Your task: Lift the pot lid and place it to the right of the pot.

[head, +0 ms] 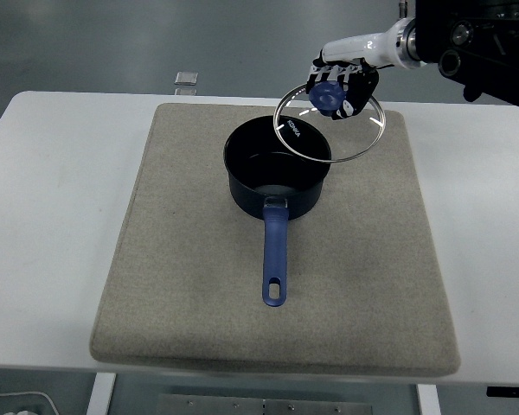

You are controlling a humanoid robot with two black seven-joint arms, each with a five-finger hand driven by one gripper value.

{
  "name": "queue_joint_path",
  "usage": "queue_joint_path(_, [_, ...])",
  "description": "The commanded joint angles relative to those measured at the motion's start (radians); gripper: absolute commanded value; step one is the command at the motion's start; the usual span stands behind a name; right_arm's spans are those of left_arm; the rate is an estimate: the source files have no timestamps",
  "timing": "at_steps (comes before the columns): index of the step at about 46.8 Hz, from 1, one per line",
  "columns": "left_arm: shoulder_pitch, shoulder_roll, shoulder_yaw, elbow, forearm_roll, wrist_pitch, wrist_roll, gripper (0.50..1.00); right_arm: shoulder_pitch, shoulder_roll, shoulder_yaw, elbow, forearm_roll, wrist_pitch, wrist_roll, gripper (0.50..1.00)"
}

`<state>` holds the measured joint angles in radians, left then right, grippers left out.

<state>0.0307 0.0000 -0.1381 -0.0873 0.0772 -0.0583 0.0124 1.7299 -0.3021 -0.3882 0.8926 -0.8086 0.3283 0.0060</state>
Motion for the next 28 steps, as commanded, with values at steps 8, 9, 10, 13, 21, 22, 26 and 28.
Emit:
queue_joint_path(8, [0.0,0.0,0.0,0.0,0.0,0.0,0.0,1.0,-0.033,-0.061,0.003,-0.017,0.0,0.009,-0.024,0.568])
queue_joint_path(9, [0.0,0.0,0.0,0.0,0.0,0.0,0.0,1.0,-0.038,-0.066,0.003,-0.017,0.0,0.009,-0.026,0.568])
queue_joint_path(10, [0.0,0.0,0.0,0.0,0.001,0.0,0.0,1.0,-0.041,-0.071,0.003,-0.018,0.0,0.009,-0.027,0.568])
queue_joint_path(13, [0.0,0.0,0.0,0.0,0.001,0.0,0.0,1.0,-0.055,-0.086,0.005,-0.021,0.002,0.009,-0.029,0.566])
queue_joint_path(21, [0.0,0.0,0.0,0.0,0.001,0.0,0.0,1.0,-0.113,-0.092,0.008,-0.052,0.0,0.003,-0.029,0.566])
queue_joint_path(22, [0.0,0.0,0.0,-0.002,0.0,0.0,0.0,1.0,-0.119,-0.092,0.009,-0.057,0.0,-0.002,-0.029,0.566])
queue_joint_path(26, [0.0,0.0,0.0,0.0,0.001,0.0,0.0,1.0,-0.15,-0.086,0.011,-0.067,0.0,-0.006,-0.029,0.566])
queue_joint_path(28, [0.0,0.0,0.0,-0.002,0.001,0.0,0.0,1.0,-0.167,-0.08,0.012,-0.072,-0.001,-0.008,-0.029,0.566])
